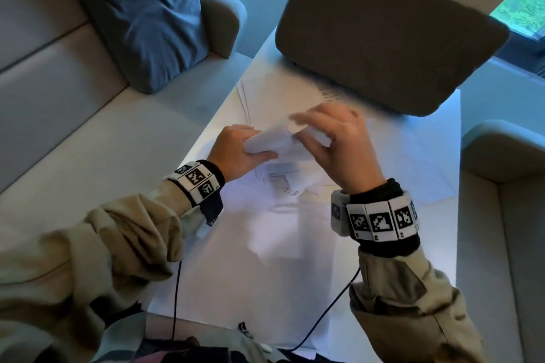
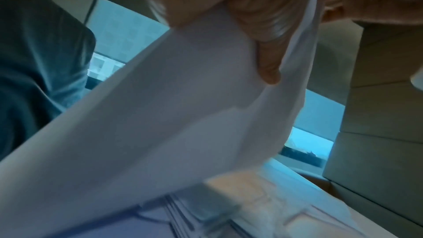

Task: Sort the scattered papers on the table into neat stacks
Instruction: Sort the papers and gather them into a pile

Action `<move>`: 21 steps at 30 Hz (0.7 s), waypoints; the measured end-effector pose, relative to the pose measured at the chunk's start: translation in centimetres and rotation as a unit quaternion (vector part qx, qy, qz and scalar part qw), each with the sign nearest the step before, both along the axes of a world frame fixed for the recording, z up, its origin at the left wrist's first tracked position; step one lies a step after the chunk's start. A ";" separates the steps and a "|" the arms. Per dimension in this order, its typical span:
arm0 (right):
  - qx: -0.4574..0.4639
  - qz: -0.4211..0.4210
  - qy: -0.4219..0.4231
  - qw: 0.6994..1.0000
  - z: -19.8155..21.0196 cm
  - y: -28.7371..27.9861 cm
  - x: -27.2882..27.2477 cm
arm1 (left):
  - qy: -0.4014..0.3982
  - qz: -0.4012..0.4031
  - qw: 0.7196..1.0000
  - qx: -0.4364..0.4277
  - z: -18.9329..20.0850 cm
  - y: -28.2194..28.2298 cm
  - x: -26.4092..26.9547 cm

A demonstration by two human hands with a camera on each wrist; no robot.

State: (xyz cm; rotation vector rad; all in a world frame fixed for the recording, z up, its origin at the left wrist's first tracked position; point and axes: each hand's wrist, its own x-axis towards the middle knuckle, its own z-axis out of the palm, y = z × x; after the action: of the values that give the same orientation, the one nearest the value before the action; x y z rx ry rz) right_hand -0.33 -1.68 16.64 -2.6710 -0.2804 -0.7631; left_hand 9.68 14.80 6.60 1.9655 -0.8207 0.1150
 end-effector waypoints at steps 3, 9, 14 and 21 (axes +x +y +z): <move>0.090 -0.093 -0.105 0.986 -0.7 -1.8 0.3 | 0.081 0.073 0.992 -0.060 1.2 0.7 0.9; 0.251 -0.257 0.025 0.933 -6.9 -6.0 1.9 | 0.066 0.155 0.980 -0.104 4.1 2.4 3.3; 0.147 -0.223 0.341 0.901 -13.2 -5.8 3.5 | 0.000 0.170 0.981 -0.096 5.5 2.9 3.4; -0.036 -0.108 0.462 0.880 -17.5 -1.7 7.6 | -0.026 0.148 0.985 -0.089 4.6 2.3 3.5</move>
State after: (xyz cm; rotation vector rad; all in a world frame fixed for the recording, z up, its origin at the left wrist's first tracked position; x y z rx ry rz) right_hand 7.30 -3.42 -0.91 -2.8099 0.2468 0.5296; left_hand 13.21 17.13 11.21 1.9082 -0.5256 0.4025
